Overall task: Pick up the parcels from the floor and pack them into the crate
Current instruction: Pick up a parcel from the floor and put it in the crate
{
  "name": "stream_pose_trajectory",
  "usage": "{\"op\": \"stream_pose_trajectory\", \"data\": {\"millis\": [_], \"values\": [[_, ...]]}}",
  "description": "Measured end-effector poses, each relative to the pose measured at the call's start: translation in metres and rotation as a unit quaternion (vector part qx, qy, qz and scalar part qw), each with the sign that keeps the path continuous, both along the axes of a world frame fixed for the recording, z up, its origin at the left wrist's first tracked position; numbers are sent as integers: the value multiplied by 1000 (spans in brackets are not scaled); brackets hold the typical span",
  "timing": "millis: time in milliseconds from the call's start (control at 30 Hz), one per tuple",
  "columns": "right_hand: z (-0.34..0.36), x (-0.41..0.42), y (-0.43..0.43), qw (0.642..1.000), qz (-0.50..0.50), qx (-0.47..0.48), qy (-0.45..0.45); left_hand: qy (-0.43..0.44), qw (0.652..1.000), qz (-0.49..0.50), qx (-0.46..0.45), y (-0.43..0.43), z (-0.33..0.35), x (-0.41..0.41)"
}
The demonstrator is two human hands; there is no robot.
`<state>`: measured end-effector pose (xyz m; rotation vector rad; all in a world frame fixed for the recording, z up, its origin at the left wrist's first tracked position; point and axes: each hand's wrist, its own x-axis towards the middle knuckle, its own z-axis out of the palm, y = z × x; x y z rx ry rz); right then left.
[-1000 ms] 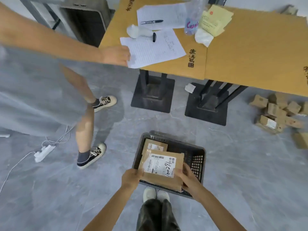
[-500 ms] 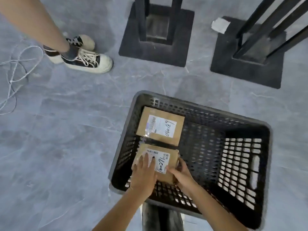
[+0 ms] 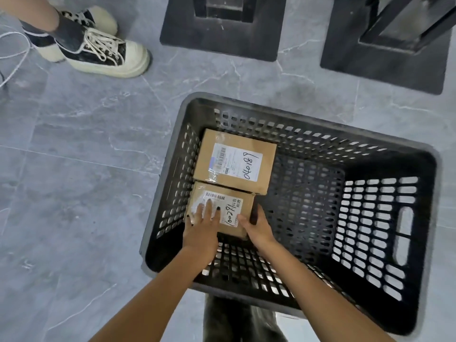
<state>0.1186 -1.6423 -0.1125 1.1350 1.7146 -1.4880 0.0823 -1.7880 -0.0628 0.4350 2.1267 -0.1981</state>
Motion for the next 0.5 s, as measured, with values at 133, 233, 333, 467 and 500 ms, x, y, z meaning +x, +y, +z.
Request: {"op": "stream_pose_trajectory", "data": {"millis": [133, 233, 333, 467, 500], "values": [[50, -11, 20, 997, 22, 61, -35, 23, 1000, -3, 21, -5, 47, -14], [119, -10, 35, 994, 66, 82, -3, 41, 999, -2, 36, 2, 110, -19], [208, -11, 49, 991, 98, 88, 26, 59, 996, 1, 60, 17, 193, -20], [355, -29, 70, 980, 126, 101, 120, 121, 985, -7, 122, 50, 332, -32], [398, -38, 75, 975, 130, 110, 143, 140, 981, -13, 137, 61, 372, -39]]}}
